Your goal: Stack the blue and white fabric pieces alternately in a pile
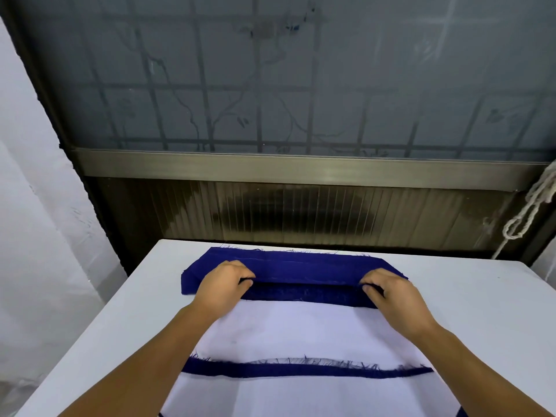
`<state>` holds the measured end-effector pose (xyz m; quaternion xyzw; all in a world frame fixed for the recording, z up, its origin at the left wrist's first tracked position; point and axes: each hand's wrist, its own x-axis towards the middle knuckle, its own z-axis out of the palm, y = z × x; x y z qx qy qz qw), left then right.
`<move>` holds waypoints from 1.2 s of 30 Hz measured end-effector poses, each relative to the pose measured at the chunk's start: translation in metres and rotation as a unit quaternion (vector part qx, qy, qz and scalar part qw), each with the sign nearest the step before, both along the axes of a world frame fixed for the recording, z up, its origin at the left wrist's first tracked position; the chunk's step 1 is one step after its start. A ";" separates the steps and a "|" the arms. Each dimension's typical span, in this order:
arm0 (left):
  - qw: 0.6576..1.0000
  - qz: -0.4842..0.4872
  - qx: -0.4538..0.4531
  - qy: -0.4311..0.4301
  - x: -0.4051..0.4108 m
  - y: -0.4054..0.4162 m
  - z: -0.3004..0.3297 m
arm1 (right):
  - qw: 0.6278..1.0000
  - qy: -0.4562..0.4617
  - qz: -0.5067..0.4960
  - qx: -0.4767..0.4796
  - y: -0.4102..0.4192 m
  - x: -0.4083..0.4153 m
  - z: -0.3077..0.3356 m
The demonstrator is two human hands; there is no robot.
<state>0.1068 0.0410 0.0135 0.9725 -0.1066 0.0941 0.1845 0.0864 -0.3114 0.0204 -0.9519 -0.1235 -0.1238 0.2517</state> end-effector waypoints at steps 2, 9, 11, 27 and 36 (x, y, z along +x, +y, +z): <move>1.000 0.007 0.009 -0.029 -0.009 0.005 0.009 | 1.000 -0.015 -0.004 0.003 0.002 -0.011 0.007; 0.994 -0.028 0.036 -0.101 -0.081 0.016 0.052 | 0.998 -0.002 -0.015 0.061 -0.002 -0.083 0.039; 0.997 -0.048 0.020 -0.056 -0.106 0.023 0.062 | 0.995 0.056 0.010 0.080 -0.011 -0.106 0.046; 0.985 -0.093 -0.031 -0.145 -0.159 0.027 0.053 | 0.992 -0.114 -0.008 0.053 -0.021 -0.141 0.027; 0.964 -0.156 0.007 -0.216 -0.200 0.016 -0.044 | 0.971 -0.207 0.102 -0.056 -0.035 -0.165 -0.053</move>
